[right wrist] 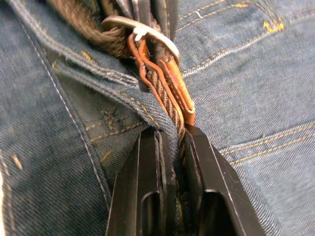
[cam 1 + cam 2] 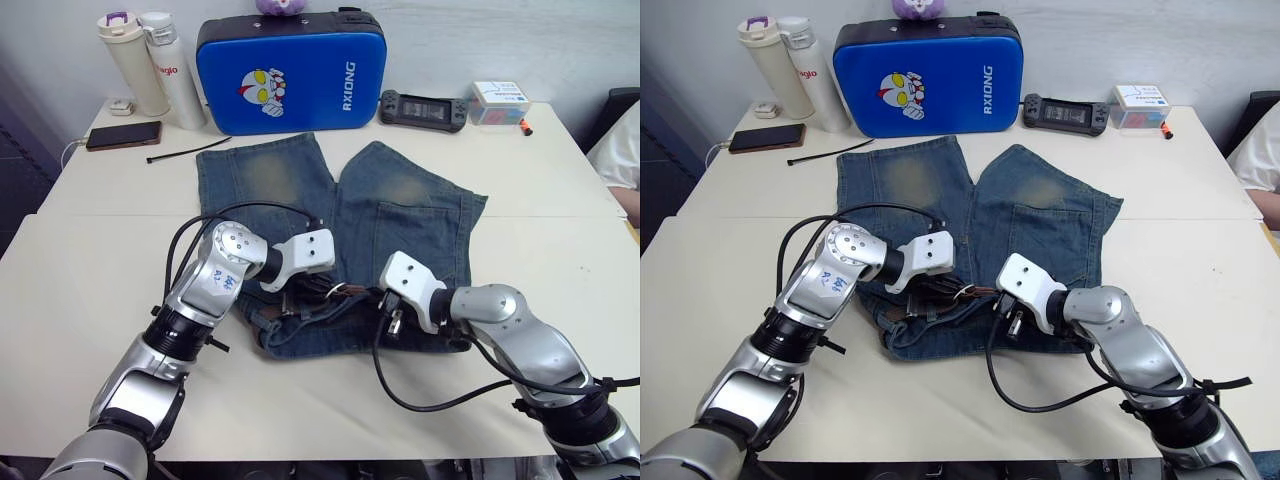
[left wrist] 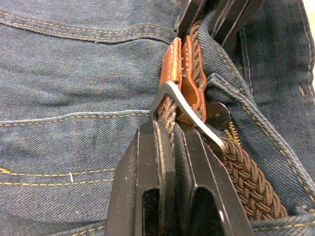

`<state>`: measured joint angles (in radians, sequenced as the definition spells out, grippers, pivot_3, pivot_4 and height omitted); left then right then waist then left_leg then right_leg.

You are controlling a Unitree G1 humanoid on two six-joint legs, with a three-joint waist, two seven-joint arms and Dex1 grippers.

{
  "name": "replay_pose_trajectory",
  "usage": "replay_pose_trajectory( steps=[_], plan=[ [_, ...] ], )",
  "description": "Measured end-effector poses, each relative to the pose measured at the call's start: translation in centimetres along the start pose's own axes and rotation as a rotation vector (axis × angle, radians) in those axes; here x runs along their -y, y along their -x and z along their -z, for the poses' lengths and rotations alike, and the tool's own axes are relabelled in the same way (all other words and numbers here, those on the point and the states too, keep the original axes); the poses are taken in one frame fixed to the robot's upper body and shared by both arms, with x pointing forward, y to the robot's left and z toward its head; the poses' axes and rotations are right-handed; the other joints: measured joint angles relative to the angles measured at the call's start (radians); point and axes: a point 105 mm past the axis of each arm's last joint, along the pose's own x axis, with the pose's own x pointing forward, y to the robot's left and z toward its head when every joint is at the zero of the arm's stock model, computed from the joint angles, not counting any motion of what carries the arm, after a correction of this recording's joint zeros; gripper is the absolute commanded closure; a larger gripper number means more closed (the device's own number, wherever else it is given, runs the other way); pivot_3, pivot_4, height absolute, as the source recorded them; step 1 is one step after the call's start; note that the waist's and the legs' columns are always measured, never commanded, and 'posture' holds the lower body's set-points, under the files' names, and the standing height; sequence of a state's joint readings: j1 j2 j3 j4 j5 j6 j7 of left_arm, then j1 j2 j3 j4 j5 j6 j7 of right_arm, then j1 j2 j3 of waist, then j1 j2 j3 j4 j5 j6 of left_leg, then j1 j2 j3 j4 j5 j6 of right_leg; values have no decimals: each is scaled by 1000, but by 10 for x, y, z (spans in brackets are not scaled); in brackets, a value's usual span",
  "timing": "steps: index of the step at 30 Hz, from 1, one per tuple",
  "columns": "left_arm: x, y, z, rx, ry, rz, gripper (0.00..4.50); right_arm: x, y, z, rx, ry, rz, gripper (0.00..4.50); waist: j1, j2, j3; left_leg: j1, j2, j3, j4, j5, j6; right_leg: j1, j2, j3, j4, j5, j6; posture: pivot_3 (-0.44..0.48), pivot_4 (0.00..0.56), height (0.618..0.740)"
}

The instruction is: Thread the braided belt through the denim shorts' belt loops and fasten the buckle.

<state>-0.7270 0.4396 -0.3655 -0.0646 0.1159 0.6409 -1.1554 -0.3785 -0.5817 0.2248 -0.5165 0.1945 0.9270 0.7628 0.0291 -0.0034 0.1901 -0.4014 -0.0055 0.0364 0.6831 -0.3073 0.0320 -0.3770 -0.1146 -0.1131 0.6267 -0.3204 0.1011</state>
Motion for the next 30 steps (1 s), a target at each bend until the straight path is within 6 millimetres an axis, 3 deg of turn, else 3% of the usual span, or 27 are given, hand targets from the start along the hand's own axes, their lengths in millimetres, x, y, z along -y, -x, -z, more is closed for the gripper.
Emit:
replay_pose_trajectory(
  steps=[7,11,16,20,25,30],
  plan=[
    [9,-2,-4,13,-5,15,4500,-10,12,-13,26,-73,-104,121,-1,0,0,0,0,0,0,0,0,0,0,0,0,0,0,0,150,725],
    [15,-7,-4,10,-31,45,4500,-3,38,-49,129,16,-110,121,-1,0,0,0,0,0,0,0,0,0,0,1,0,0,0,0,150,725],
    [16,-6,-5,11,-62,53,4500,15,53,-63,157,71,-57,121,-3,0,0,0,0,1,0,-1,1,0,-1,2,-1,0,0,0,150,725],
    [16,-7,-5,14,-73,57,4500,41,53,-54,88,213,58,121,-2,0,0,0,0,1,0,-1,1,0,-1,2,-1,0,0,0,150,725],
    [16,-7,-5,16,-73,55,4500,29,35,-31,26,320,-16,121,-2,0,0,0,0,1,0,-1,1,0,-1,1,-1,0,0,0,150,725],
    [16,-7,-5,16,-72,54,4500,24,30,-26,15,387,-39,121,-1,0,0,0,0,1,0,-1,1,0,-1,1,-1,0,0,0,150,725]
  ],
)
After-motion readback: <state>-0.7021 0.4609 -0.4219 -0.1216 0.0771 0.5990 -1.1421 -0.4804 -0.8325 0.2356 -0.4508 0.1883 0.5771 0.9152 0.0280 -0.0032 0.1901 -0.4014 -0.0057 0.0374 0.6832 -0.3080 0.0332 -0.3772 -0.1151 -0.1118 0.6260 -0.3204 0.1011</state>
